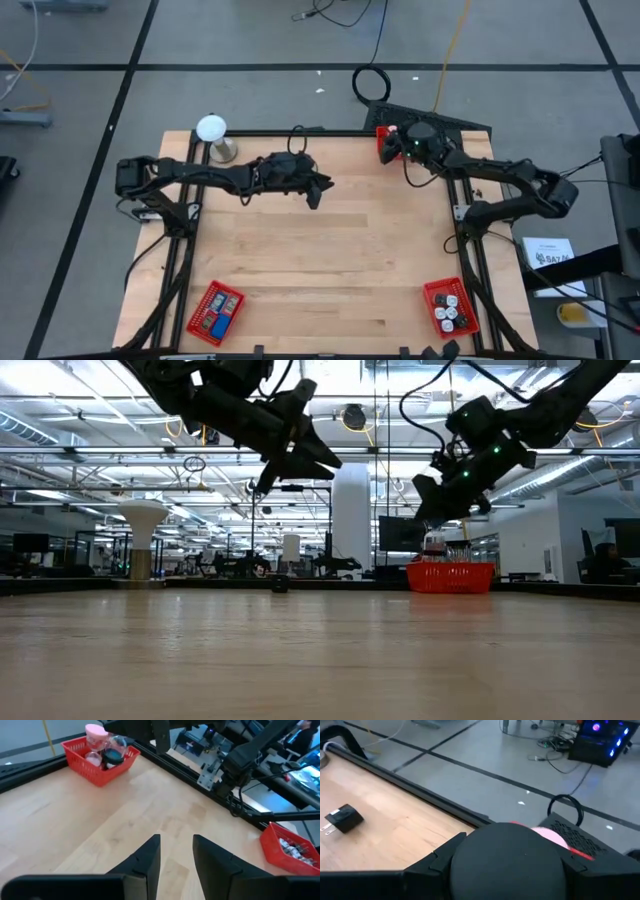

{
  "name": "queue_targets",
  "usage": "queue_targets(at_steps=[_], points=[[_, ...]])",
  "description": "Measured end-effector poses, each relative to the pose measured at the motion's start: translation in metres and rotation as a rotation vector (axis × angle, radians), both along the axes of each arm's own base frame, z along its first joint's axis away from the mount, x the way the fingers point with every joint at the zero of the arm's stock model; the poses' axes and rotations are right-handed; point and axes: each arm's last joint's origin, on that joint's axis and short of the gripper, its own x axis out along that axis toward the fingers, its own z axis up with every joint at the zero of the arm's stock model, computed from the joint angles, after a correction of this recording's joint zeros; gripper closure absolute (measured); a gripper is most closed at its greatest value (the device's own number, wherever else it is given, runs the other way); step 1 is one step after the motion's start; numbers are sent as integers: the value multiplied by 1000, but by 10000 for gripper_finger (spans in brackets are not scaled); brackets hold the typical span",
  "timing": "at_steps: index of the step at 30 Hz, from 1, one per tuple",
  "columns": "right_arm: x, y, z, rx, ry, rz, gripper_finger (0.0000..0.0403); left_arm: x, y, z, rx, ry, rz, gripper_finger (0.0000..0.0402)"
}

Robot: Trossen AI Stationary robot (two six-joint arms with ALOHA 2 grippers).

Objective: Pick & Place Office items
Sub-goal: Put the blue hourglass into the top red basket

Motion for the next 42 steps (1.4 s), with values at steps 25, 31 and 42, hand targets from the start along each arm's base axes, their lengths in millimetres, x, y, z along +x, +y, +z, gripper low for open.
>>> queue_targets(at_steps=[25,31,42], points=[[1,-21,-17,-25,33,-84,215,0,-6,-3,-3,26,32,289],[3,-22,-25,19,33,-74,206,0,-6,-2,2,26,45,289],[3,-22,-26,23,27,-88,184,0,-6,-2,4,26,46,289]])
